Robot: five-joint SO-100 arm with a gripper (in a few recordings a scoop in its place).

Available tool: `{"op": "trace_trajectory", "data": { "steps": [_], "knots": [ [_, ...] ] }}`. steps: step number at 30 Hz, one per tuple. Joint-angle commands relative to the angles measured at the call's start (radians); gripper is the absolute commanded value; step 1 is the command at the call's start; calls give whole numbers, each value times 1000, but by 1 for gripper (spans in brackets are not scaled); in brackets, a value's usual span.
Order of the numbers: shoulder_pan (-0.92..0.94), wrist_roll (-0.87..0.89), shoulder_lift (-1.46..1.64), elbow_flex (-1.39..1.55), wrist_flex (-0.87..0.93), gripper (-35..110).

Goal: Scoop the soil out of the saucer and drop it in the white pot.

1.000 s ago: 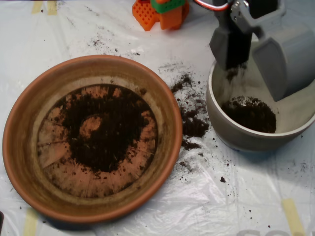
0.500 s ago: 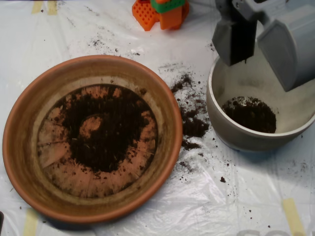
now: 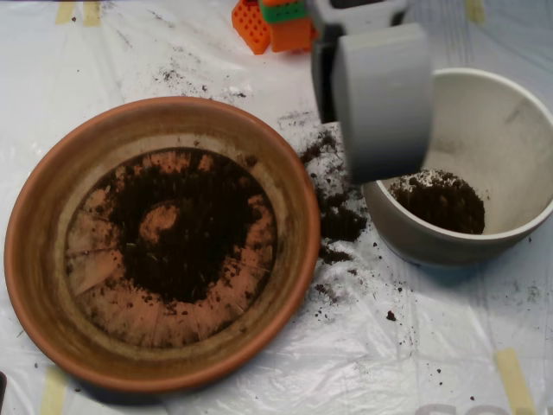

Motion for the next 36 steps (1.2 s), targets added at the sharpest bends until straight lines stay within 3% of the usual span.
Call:
{"op": "trace_trajectory", "data": {
  "steps": [1,20,36],
  "knots": [
    [77,48,72,21,-26,42],
    [357,12,94,746,-393,45],
    [502,-81,-138,822,-476,47]
  ]
}}
